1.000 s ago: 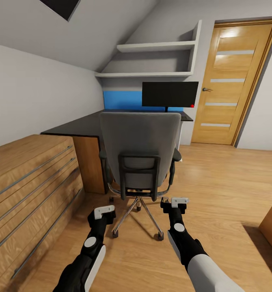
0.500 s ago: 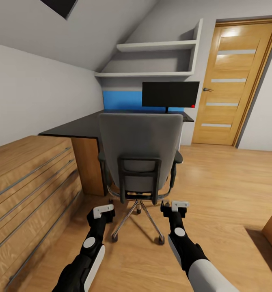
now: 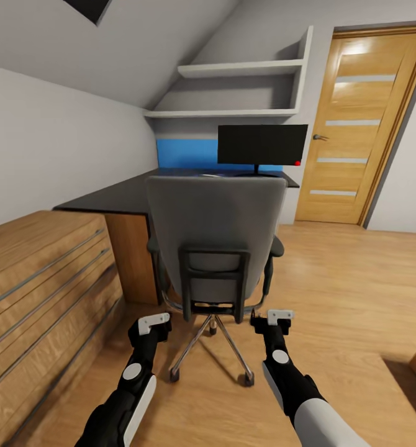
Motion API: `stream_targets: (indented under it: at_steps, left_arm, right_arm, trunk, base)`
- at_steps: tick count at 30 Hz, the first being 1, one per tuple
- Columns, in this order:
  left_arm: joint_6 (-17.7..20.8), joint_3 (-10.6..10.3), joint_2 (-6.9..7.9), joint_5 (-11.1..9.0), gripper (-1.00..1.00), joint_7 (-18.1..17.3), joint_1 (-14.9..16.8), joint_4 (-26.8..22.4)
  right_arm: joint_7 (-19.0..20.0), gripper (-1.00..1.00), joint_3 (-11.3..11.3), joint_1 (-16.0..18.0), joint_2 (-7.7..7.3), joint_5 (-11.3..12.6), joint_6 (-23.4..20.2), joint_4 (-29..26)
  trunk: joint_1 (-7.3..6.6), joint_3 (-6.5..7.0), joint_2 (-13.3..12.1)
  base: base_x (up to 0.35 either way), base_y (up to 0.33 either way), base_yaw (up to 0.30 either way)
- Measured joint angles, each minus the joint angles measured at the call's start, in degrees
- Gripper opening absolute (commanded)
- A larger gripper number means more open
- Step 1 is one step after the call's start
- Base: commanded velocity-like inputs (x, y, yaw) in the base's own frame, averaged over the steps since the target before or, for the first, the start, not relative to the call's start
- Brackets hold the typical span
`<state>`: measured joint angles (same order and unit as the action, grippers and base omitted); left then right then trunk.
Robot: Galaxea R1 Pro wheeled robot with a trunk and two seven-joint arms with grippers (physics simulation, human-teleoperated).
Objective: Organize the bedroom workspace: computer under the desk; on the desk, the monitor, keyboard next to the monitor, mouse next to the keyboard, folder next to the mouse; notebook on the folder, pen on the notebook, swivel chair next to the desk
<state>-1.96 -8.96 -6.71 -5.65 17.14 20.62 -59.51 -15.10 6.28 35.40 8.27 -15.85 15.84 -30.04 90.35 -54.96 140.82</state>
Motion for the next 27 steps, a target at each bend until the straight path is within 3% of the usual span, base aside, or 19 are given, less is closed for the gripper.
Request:
stream_targets:
  at_steps: [7,19,23,27]
  left_arm:
    - [-0.03,0.04,0.09,0.0,1.0,0.03,0.0,0.0]
    - [-2.39,2.25,0.92,-0.02,1.0,-0.13,0.0,-0.02]
    - [-2.54,2.19,0.97,-0.03,1.0,-0.32,0.0,0.14]
    - [-2.58,2.04,0.92,0.02,1.0,-0.41,0.0,0.42]
  right_arm:
    - [-0.07,1.0,0.05,-0.02,-0.55,0.08,0.12,0.01]
    - [0.01,1.0,0.17,-1.62,-3.58,0.64,0.8,0.21]
    - [0.2,1.0,0.19,-2.58,-4.5,3.5,0.89,0.27]
    - [0.74,1.0,0.07,-2.82,-4.58,4.76,0.94,0.67]
  trunk:
    - [0.01,0.0,0.0]
    - [0.0,0.14,0.0]
    - [0.01,0.15,0.0]
    - [0.02,0.16,0.0]
  base:
    - [0.173,0.017,0.0]
    - [0.065,-0.008,-0.028]
    - [0.161,-0.061,-0.005]
    - [0.039,-0.015,-0.001]
